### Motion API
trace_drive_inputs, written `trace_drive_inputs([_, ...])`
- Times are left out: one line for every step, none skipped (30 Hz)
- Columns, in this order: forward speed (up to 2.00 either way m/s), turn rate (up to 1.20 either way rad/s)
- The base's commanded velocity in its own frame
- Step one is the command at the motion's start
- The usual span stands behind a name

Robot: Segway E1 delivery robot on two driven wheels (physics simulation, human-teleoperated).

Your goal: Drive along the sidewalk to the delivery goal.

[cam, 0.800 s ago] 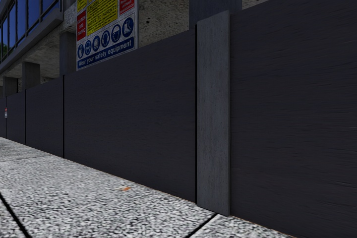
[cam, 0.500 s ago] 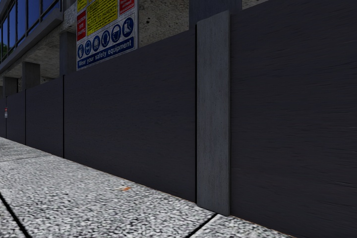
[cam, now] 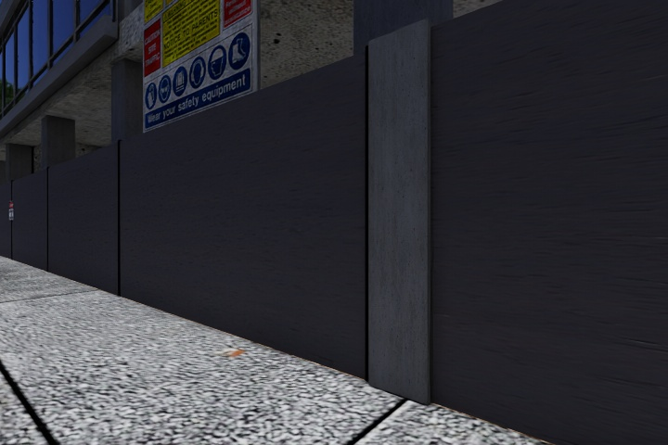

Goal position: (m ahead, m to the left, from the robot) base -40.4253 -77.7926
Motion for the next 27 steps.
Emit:
trace_drive_inputs([0.0, 0.0])
trace_drive_inputs([0.0, 0.0])
trace_drive_inputs([0.0, 0.0])
trace_drive_inputs([0.0, 0.0])
trace_drive_inputs([0.0, 0.0])
trace_drive_inputs([0.0, 0.0])
trace_drive_inputs([0.0, -0.12])
trace_drive_inputs([0.0, -0.23])
trace_drive_inputs([0.0, -0.42])
trace_drive_inputs([0.0, -0.42])
trace_drive_inputs([-0.15, -0.8])
trace_drive_inputs([-0.34, -0.83])
trace_drive_inputs([-0.4, -0.84])
trace_drive_inputs([-0.41, -0.84])
trace_drive_inputs([-0.41, -0.84])
trace_drive_inputs([-0.41, -0.84])
trace_drive_inputs([-0.41, -0.84])
trace_drive_inputs([-0.41, -0.84])
trace_drive_inputs([-0.41, -0.84])
trace_drive_inputs([-0.41, -0.84])
trace_drive_inputs([-0.41, -0.84])
trace_drive_inputs([-0.41, -0.84])
trace_drive_inputs([-0.41, -0.84])
trace_drive_inputs([-0.41, -0.84])
trace_drive_inputs([-0.41, -0.84])
trace_drive_inputs([-0.4, -0.84])
trace_drive_inputs([-0.4, -0.84])
